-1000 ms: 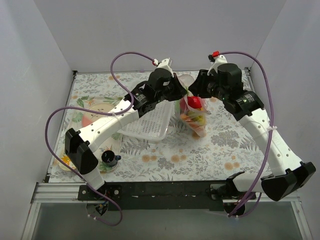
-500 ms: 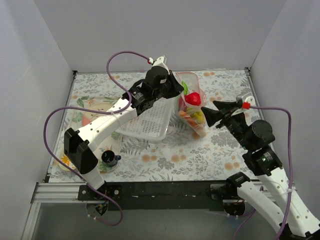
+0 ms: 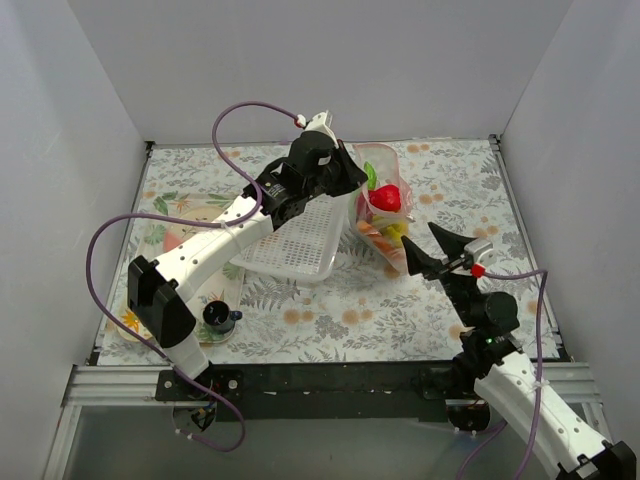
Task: Place the food in the zip-top bag and seal the zipper
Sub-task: Adjust the zipper food storage bag at the center of the board, then zip the zipper food storage bag at the center of the board.
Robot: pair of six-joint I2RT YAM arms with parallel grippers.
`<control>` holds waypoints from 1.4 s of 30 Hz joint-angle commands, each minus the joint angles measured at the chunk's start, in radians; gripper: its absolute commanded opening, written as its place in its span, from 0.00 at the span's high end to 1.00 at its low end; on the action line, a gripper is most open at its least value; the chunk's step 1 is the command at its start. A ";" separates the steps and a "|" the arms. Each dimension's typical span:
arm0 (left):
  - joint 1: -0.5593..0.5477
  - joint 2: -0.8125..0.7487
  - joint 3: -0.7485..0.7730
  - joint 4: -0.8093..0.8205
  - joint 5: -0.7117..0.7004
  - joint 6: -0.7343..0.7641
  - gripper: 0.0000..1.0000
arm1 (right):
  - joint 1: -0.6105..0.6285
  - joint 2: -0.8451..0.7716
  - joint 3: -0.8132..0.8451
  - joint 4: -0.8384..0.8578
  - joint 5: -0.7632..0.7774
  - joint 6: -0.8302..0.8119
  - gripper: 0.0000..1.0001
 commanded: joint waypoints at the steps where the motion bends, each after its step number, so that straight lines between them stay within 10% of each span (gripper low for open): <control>1: 0.010 -0.052 0.007 0.020 0.032 0.007 1.00 | 0.004 0.072 -0.039 0.318 0.009 -0.042 0.26; 42: 0.028 -0.051 0.025 0.012 0.080 0.024 1.00 | 0.004 0.428 0.054 0.553 -0.059 -0.085 0.48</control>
